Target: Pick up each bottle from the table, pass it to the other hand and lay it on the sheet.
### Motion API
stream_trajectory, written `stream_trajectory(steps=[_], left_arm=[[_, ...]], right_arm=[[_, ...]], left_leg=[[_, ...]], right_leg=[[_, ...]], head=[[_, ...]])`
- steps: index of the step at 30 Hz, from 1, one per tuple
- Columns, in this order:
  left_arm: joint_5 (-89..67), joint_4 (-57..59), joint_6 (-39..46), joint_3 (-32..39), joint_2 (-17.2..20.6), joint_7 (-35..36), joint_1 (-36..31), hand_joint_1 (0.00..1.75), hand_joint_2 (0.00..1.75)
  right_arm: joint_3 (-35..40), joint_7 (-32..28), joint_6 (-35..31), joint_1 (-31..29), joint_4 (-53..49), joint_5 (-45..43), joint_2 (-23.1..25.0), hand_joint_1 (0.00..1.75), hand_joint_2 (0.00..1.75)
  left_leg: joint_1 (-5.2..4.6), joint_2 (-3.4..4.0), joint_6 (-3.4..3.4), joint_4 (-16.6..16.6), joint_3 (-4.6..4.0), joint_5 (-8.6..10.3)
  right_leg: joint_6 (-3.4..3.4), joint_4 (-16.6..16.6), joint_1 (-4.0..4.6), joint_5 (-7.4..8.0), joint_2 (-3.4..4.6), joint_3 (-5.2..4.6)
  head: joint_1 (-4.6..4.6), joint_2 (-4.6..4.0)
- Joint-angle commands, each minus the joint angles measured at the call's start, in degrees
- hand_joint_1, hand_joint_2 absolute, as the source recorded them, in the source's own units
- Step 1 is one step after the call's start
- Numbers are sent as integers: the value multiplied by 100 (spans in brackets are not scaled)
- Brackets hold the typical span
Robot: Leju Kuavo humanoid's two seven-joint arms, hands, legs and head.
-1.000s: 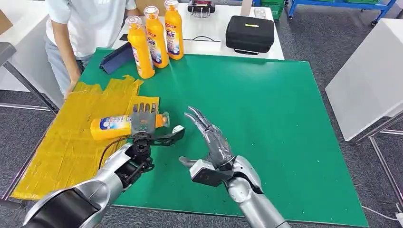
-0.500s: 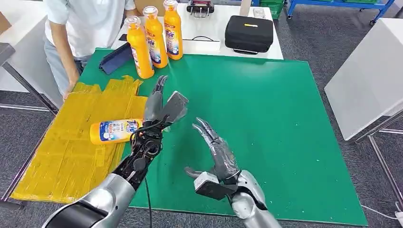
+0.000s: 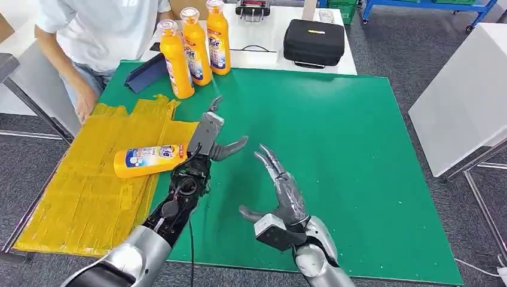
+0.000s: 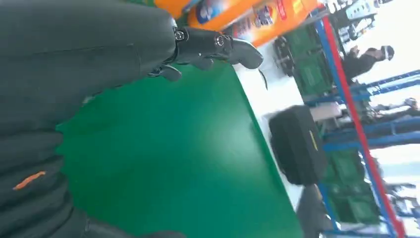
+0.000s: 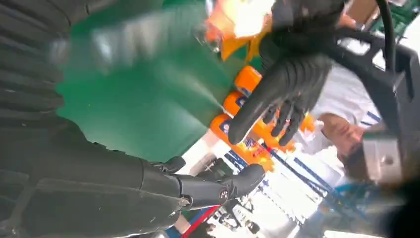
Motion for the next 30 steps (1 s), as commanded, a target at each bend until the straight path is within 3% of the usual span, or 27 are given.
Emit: stream_trajectory(steps=[1,22,27,28,29,30], left_arm=[[59,-160,-66,-211,166,8,-10,0,175],[59,-160,-66,-211,166,8,-10,0,175],[278,-173,-111,-282,240,-93,102,0,175],[314,-169,-101,-280,245,-110,122,0,175],[391,-184,-145,-250,240,-132,161,0,175],[508,-217,-229,-203,235,-163,212,0,175]], right_arm=[[-44,-24,-25,-237,340,-22,7,0,175],[-44,-24,-25,-237,340,-22,7,0,175],[-537,-270,-347,202,-138,-754,169,0,175],[-634,-312,-365,319,-274,-895,201,0,175],[-805,-379,-353,479,-474,-1238,298,0,175],[-986,-459,-325,639,-655,-1655,402,0,175]], left_leg=[[6,12,-15,-1,21,-9],[10,18,-22,1,38,-18],[5,6,-12,-5,20,-7],[13,18,-33,-1,66,-33],[6,1,-15,-4,25,-10],[8,3,-22,-2,44,-21]], right_leg=[[-12,-6,7,-4,8,20],[-18,-8,11,-11,13,38],[-10,-8,5,-4,3,20],[-27,-15,15,-24,10,69],[-12,-9,6,-9,-2,28],[-18,-9,8,-19,-2,47]], head=[[-2,0],[-2,0],[-2,0],[0,0],[-2,0],[0,0]])
